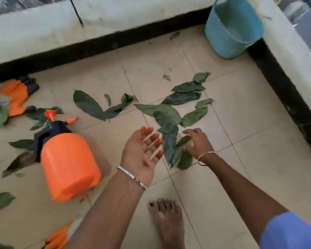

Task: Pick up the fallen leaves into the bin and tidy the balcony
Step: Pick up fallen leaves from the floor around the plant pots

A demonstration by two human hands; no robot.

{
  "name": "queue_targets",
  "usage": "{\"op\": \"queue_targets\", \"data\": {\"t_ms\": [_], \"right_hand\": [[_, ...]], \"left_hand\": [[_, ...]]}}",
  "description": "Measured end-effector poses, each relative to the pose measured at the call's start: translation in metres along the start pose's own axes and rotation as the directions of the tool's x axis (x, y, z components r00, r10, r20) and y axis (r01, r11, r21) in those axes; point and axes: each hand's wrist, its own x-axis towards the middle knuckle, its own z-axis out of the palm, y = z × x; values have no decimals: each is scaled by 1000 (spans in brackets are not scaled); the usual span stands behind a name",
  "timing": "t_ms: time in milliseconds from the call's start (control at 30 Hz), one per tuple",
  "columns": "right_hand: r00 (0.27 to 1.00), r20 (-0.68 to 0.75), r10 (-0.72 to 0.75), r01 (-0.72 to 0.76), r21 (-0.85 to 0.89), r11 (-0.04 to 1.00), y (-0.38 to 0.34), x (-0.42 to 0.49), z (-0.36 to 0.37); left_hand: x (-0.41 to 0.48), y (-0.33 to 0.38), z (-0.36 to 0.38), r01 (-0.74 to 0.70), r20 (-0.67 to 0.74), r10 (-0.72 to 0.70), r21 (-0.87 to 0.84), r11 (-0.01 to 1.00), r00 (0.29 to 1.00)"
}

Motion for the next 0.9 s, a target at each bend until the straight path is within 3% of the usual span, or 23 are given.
{"op": "queue_targets", "data": {"t_ms": [200, 400, 600, 767, 900], "right_hand": [[998, -23, -61, 58, -106, 993, 12, 27, 12], [984, -29, -177, 170, -166, 971, 36, 20, 19], [941, -323, 99, -14, 256, 967, 37, -6, -9], [866, -477, 153, 107, 474, 874, 1, -12, -29], [803, -591, 80, 283, 495, 822, -51, -20, -30]], "left_hand": [[35, 46, 31, -242, 204, 201, 202, 949, 958], [75, 46, 52, -282, 322, 178, 313, 907, 930], [97, 37, 27, -185, 220, 89, 463, 867, 971], [116, 35, 22, -121, 220, 14, 483, 867, 975], [109, 23, 19, -106, 290, -76, 562, 820, 954]]}}
